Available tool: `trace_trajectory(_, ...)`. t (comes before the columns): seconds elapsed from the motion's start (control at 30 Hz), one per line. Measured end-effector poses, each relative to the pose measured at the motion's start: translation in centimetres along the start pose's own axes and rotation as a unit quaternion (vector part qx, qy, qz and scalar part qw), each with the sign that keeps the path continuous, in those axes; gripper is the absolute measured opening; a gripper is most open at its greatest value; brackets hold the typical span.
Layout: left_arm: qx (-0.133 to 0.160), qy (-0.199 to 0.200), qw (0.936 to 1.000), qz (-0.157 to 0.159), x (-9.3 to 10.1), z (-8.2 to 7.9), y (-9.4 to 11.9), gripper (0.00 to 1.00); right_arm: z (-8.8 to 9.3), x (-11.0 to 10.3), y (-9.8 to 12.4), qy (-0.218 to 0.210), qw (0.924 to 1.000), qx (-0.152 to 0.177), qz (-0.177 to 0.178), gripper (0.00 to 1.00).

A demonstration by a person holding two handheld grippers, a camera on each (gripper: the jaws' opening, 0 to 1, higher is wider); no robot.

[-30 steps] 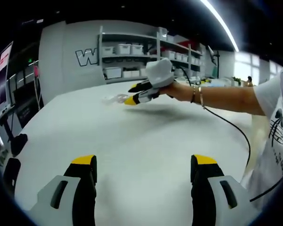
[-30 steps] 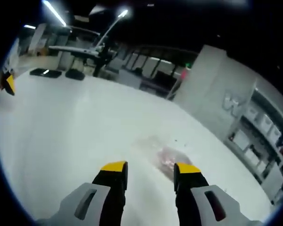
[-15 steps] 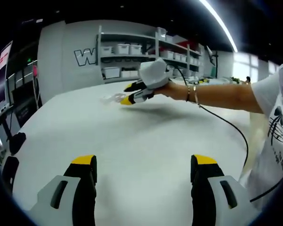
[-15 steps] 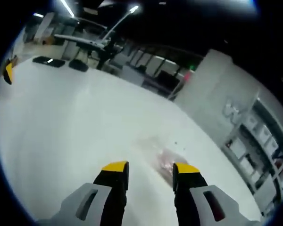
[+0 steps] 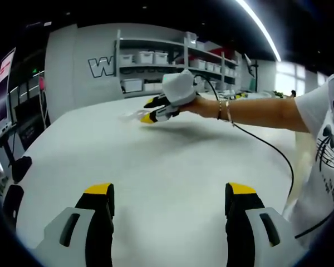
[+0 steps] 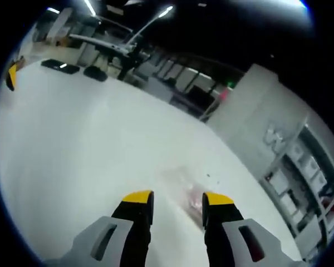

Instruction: Open the resealable bag by pulling the two sides of the seal apart until the entire bag opening is separated and visibly accessible.

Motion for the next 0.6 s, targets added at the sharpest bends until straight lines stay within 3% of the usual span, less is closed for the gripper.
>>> trace_trajectory(0.6,0.001,0.001,1.0000,-0.004,-0.41,0.05,0.30,0.81,0.02,-0.43,-0.84,0.032,0.9995,0.000,0.005,0.30)
Point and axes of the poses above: the point that each gripper's makers call its tool centre point, and the gripper's own axes: y roughly backward along the fingers, x roughly to its right, z roughly out of its underside, the point moved 1 cm from there along y, roughly backward along the fingers, and after that the axes turned 10 degrees about z, right-handed, at the moved point
